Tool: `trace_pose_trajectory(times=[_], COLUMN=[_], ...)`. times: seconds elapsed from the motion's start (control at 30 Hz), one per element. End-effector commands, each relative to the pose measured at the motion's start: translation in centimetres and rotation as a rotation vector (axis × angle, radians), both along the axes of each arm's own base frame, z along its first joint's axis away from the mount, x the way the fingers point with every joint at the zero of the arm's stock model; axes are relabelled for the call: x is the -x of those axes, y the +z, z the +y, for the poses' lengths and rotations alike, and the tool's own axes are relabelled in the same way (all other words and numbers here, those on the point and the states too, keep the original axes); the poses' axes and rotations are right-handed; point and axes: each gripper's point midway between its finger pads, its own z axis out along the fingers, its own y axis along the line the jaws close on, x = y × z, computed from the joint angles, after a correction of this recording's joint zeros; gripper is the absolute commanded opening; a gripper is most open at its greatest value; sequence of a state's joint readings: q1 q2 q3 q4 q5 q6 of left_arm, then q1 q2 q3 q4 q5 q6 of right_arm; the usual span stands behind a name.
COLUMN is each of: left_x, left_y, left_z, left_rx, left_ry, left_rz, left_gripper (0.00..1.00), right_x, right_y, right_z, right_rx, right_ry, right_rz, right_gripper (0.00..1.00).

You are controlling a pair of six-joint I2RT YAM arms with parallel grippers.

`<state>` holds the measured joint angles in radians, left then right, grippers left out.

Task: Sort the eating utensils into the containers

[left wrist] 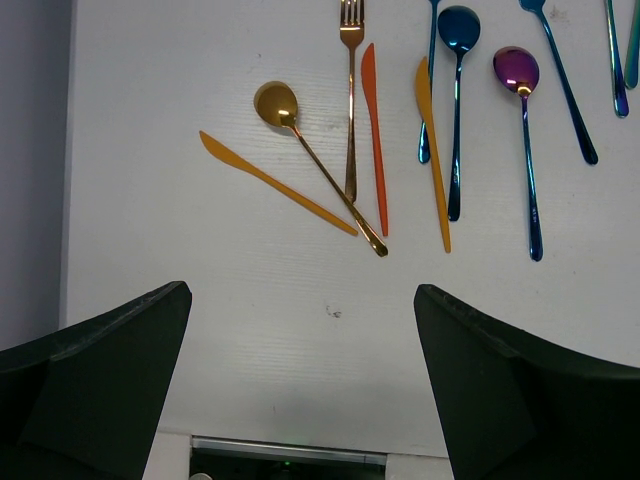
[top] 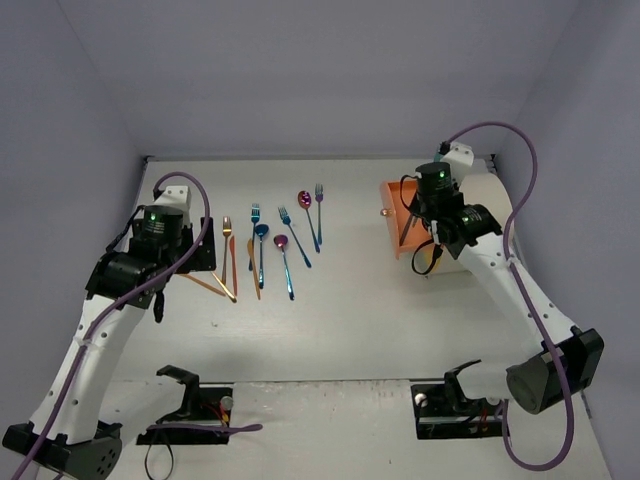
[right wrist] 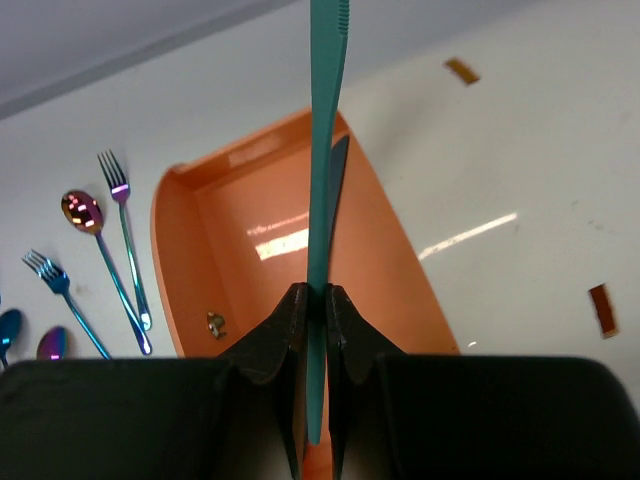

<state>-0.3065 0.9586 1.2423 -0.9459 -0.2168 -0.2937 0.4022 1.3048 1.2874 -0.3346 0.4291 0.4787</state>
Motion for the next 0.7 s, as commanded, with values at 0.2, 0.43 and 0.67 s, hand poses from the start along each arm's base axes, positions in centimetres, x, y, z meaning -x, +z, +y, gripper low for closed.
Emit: trace_pose_trajectory(times=[0.2, 0.43, 0.67], left_x=[-1.4, -2.0, -2.7], left_y=[1.3, 0.4, -2.1], left_z=[-0.6, -1.2, -2.0], left_rx=[0.045, 0.073, 0.105], left_ry=[0.024, 0.044, 0.083], left_rz=[-0.029, 0.003, 0.086], left_gripper=[0.93, 0.93, 0.93], right_x=[1.8, 1.8, 1.5], right_y=[-1.0, 1.0, 4.1], right_z=[1.8, 1.5, 1.0], right_rx=[-0.142, -0.122, -0.075], right_ry=[0.055, 0.063, 0.083], right_rz=[0.008, -0.03, -0.089], right_gripper=[0.05, 0.38, 0.45])
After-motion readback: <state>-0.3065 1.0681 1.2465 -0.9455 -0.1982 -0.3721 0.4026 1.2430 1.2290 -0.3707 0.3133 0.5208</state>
